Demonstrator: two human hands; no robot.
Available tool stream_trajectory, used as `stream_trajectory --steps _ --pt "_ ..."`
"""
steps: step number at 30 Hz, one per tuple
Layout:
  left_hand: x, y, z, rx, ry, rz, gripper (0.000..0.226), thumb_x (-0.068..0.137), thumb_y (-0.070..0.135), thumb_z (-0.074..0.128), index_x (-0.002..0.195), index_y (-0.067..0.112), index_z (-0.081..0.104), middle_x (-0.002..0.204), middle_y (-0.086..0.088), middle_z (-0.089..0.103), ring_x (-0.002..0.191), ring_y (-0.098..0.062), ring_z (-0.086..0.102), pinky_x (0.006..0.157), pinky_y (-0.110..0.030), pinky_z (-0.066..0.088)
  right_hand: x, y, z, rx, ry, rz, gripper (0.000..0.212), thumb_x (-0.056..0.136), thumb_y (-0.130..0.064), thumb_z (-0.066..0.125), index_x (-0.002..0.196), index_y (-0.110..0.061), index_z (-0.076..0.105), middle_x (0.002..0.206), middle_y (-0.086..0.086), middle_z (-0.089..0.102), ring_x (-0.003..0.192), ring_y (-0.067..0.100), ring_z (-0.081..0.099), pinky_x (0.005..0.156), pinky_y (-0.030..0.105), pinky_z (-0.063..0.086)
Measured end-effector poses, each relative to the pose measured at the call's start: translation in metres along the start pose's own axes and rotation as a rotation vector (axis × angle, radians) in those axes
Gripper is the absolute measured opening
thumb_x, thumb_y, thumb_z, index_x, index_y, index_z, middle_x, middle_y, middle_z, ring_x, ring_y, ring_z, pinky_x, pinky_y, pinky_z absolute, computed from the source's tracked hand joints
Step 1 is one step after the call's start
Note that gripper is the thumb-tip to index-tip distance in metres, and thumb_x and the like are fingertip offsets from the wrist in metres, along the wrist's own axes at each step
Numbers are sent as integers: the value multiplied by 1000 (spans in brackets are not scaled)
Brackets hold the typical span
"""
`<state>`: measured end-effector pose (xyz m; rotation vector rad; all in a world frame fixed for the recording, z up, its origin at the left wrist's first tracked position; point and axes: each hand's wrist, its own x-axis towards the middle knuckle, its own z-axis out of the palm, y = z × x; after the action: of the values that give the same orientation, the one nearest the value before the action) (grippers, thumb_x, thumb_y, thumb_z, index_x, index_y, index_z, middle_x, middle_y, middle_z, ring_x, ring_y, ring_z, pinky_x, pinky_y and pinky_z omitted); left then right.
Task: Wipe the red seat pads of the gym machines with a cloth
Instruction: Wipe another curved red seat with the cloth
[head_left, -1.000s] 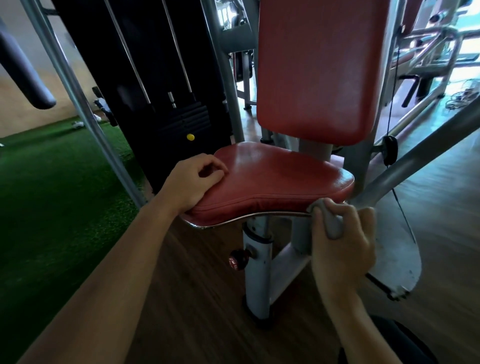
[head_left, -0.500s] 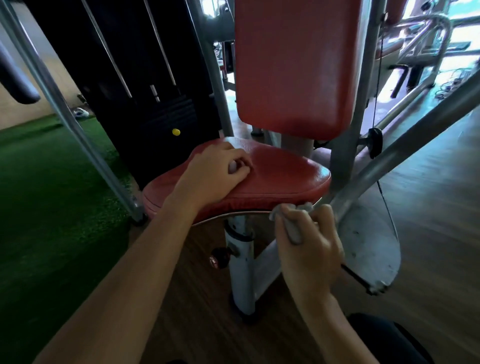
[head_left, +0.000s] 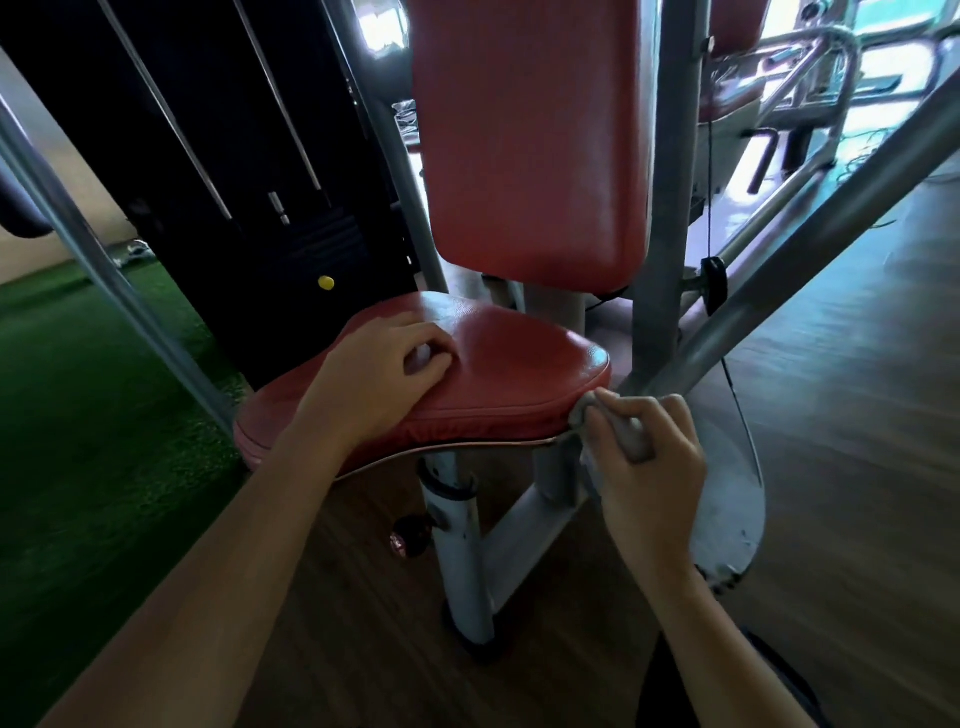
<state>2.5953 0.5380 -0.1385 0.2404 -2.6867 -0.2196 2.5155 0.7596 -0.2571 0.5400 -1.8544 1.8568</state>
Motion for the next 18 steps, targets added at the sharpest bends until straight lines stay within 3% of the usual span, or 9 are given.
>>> stream_trajectory --steps 4,9,14,18 --pt "3 0 1 -8 -7 -3 16 92 43 58 103 40 70 108 18 64 104 -7 58 90 -39 50 4 7 5 31 53 95 7 88 -22 75 93 -18 70 87 -2 58 76 5 58 62 21 47" --pt "3 -1 2 -1 4 4 11 95 38 62 102 42 69 110 18 65 105 -6 58 87 -32 47 -12 7 0 -51 -137 -197 8 87 -16 76 93 -16 71 89 -3 53 75 11 57 62 23 47" --pt "3 -1 3 1 3 6 11 95 38 61 103 41 69 111 20 64 105 -5 58 91 -36 49 12 15 1 -45 5 -2 11 88 -21 76 87 -13 69 86 -2 57 73 5 55 59 25 48" --pt "4 1 3 -3 -2 -11 10 95 36 63 101 43 68 111 20 65 105 -5 57 92 -34 47 -13 -1 0 -78 -144 -154 10 89 -25 74 89 -16 70 87 -5 52 73 10 55 59 23 47"
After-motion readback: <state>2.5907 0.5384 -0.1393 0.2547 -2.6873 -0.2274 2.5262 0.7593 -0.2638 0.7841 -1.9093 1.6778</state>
